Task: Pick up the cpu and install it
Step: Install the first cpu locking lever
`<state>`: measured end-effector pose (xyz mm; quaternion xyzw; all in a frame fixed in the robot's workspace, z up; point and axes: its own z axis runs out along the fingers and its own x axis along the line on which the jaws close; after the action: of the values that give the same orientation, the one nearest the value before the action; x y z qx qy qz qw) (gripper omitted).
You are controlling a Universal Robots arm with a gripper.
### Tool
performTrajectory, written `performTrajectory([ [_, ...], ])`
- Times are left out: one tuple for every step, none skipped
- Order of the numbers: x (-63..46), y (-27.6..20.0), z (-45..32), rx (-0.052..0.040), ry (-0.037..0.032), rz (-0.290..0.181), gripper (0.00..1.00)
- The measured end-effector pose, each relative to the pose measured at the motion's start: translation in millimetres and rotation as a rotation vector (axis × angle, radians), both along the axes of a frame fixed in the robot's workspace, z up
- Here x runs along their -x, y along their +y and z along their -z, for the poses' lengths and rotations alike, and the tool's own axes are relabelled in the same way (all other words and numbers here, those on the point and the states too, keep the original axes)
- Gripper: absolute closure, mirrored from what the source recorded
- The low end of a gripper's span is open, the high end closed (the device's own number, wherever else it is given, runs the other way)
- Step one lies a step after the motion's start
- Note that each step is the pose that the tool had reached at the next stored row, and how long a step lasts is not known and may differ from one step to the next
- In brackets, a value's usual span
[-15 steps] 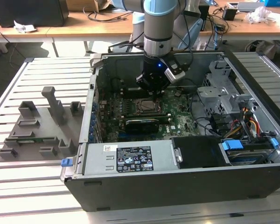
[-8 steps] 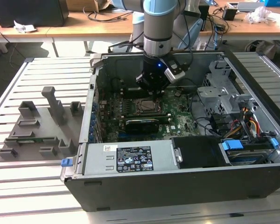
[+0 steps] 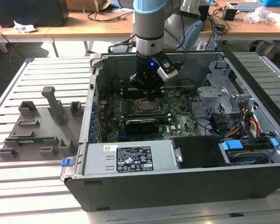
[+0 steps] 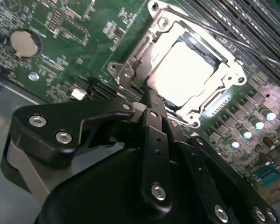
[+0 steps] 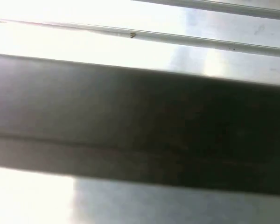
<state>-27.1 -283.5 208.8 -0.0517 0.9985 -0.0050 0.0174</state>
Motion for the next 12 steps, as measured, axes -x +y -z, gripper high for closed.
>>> performTrajectory([
  [4.9, 0.0, 0.0, -0.0012, -0.0028, 0.0, 0.89],
  [12.6, 0.0, 0.0, -0.002, -0.0066, 0.0, 0.89],
  [17.6, 0.0, 0.0, -0.0023, -0.0085, 0.0, 0.89],
  [21.7, 0.0, 0.0, -0.0026, -0.0098, 0.0, 0.89],
  [29.2, 0.0, 0.0, -0.0036, -0.0122, 0.0, 0.89],
  [33.4, 0.0, 0.0, -0.0058, -0.0134, 0.0, 0.89],
  [34.4, 0.2, 0.1, -0.0062, -0.0136, 0.0, 0.89],
  [34.5, 0.3, 0.0, -0.0062, -0.0135, 0.001, 0.89],
  [34.6, 0.6, 0.0, -0.0063, -0.0136, 0.002, 0.89],
  [34.6, 1.0, 0.0, -0.0062, -0.0135, 0.005, 0.89],
  [34.6, 1.1, 0.0, -0.0062, -0.0135, 0.009, 0.89],
  [34.6, 1.0, 0.0, -0.0059, -0.0137, 0.022, 0.89],
])
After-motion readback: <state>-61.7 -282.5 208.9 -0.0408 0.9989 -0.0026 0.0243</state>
